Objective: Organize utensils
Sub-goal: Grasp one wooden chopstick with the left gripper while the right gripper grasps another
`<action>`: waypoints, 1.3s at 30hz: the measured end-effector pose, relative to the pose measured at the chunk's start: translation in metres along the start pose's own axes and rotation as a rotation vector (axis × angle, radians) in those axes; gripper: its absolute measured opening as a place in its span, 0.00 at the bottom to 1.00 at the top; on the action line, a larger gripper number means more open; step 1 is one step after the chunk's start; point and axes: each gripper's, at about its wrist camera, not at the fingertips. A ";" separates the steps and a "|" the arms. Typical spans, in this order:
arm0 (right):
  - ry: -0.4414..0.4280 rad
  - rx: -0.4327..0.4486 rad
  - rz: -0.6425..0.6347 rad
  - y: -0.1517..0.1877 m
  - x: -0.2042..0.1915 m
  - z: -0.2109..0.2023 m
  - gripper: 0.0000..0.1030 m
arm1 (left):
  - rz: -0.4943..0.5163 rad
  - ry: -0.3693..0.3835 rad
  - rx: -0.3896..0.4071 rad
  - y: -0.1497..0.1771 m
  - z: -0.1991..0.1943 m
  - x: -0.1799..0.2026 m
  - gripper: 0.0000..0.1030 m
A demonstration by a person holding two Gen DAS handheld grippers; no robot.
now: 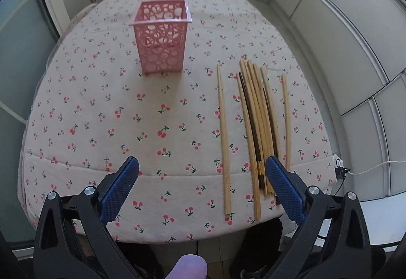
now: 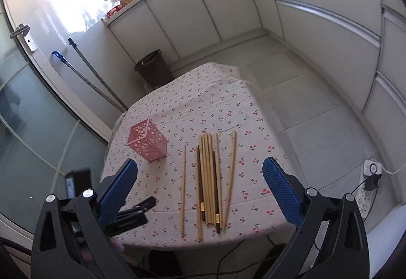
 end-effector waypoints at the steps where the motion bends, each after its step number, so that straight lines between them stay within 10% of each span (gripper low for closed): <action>1: -0.011 -0.039 0.020 -0.010 0.001 0.012 0.93 | 0.000 0.000 -0.027 -0.002 0.010 0.004 0.92; 13: 0.018 -0.212 0.300 -0.019 0.078 0.100 0.93 | 0.003 -0.127 -0.097 -0.055 0.100 0.026 0.65; 27: 0.150 -0.309 0.359 -0.015 0.117 0.170 0.93 | 0.072 -0.141 -0.086 -0.085 0.137 0.047 0.05; 35: 0.230 -0.373 0.280 -0.005 0.102 0.214 0.86 | 0.092 -0.075 -0.007 -0.072 0.098 0.042 0.04; 39: 0.283 -0.384 0.190 0.001 0.085 0.234 0.64 | 0.092 -0.001 0.059 -0.076 0.060 0.033 0.04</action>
Point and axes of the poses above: each gripper's, at about its wrist camera, not at the fingertips, and z roughly the way its jaws point, x to its right, y to its underside, and after that the axes turned 8 degrees about x, right-handed
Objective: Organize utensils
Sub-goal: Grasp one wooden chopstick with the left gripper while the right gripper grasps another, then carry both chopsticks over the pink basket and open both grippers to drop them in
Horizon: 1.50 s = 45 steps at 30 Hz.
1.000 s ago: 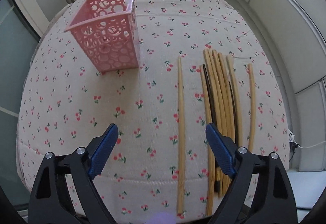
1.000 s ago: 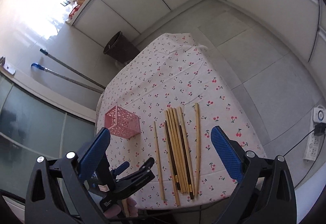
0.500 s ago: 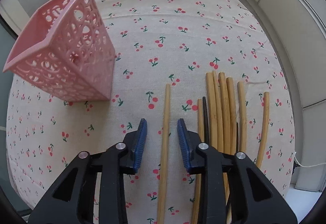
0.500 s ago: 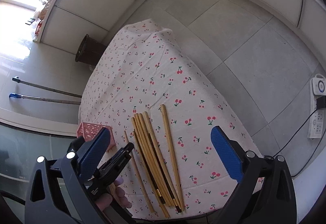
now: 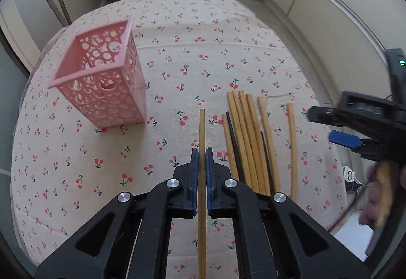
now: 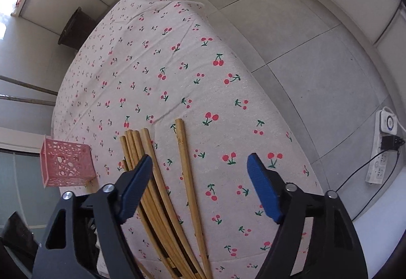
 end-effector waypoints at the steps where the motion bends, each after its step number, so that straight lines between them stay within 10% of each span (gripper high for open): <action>1: 0.017 -0.001 -0.018 0.001 -0.004 0.005 0.58 | 0.009 0.008 0.029 0.001 -0.008 0.004 0.04; 8: 0.154 0.036 -0.168 0.012 -0.037 0.027 0.39 | 0.070 0.035 0.217 0.005 -0.084 0.002 0.04; 12: 0.183 0.071 -0.239 0.022 -0.046 0.027 0.08 | 0.084 0.034 0.272 0.007 -0.100 -0.001 0.04; 22: 0.039 0.240 -0.271 0.053 -0.043 -0.067 0.07 | 0.048 0.081 0.339 0.012 -0.139 -0.025 0.04; 34: -0.111 0.671 -0.481 0.071 -0.104 -0.251 0.08 | -0.081 0.117 0.454 -0.024 -0.186 -0.060 0.04; 45: -0.409 0.737 -0.416 0.015 -0.153 -0.253 0.07 | -0.153 0.023 0.631 -0.089 -0.223 -0.080 0.04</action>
Point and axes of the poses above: each gripper's, at about its wrist camera, not at the fingertips, and z roughly the way its jaws point, x to its right, y to its underside, and after that the axes turned 8 degrees about x, right-handed
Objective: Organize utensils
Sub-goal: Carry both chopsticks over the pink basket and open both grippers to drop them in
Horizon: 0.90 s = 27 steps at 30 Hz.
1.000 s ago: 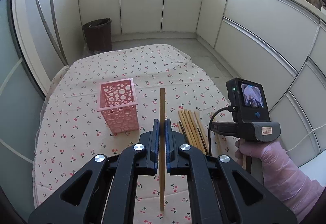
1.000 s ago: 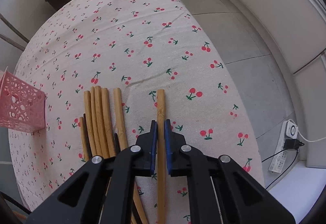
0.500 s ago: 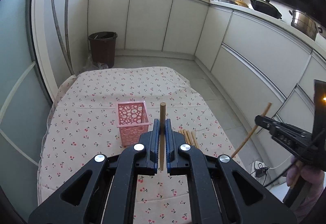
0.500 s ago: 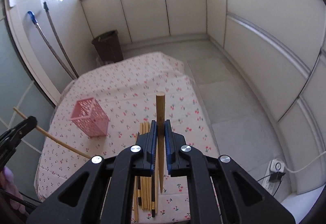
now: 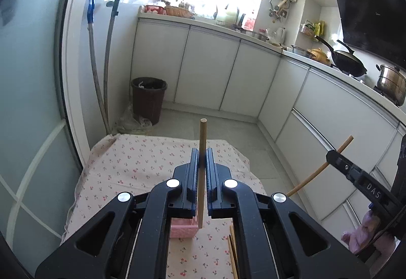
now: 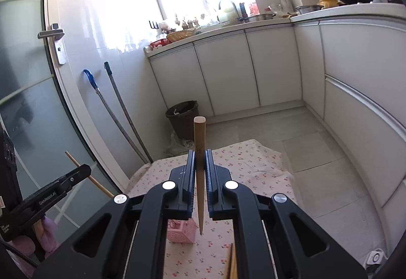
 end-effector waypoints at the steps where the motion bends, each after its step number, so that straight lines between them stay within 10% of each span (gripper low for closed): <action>1: -0.012 -0.001 0.018 -0.001 0.000 0.008 0.07 | 0.002 -0.013 0.011 -0.004 0.003 0.000 0.04; 12: -0.067 -0.047 0.069 0.016 -0.020 0.058 0.08 | -0.072 -0.037 -0.095 0.017 0.073 -0.034 0.19; 27: -0.025 -0.204 0.115 0.059 -0.031 0.122 0.17 | -0.182 -0.072 -0.063 0.014 0.050 -0.061 0.45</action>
Point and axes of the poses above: each gripper's, at about its wrist camera, not at the fingertips, and z roughly the way its jaws point, x to its right, y to its underside, and after that the axes turned 8 degrees about x, right-handed
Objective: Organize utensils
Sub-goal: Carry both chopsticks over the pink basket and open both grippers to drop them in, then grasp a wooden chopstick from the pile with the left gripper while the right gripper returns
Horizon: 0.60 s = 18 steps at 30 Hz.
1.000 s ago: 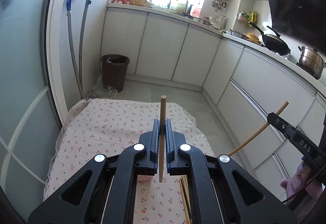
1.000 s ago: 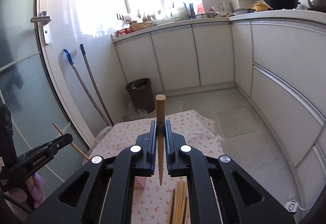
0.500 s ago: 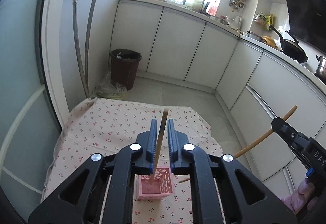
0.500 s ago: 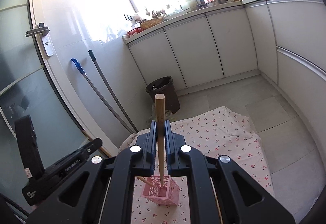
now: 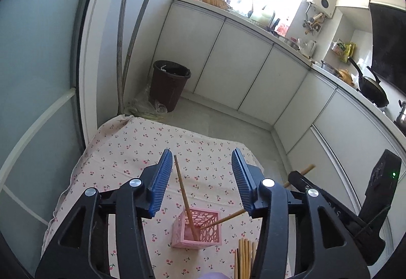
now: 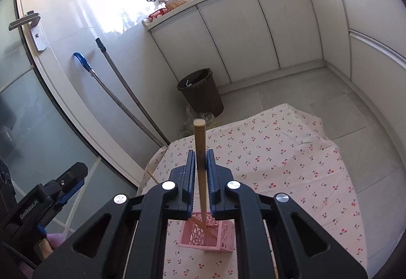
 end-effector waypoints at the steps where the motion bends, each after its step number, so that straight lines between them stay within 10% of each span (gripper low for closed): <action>1: 0.003 -0.007 0.002 0.002 0.001 0.001 0.28 | 0.011 0.000 -0.010 0.003 0.002 0.002 0.45; 18: 0.193 0.059 -0.166 0.027 0.012 -0.090 0.65 | 0.150 0.000 -0.021 0.040 -0.020 0.032 0.70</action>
Point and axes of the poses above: each gripper's, at about its wrist camera, not at the fingertips, and z roughly the way its jaws point, x to its right, y to its underside, and after that the axes turned 8 degrees about x, right-handed
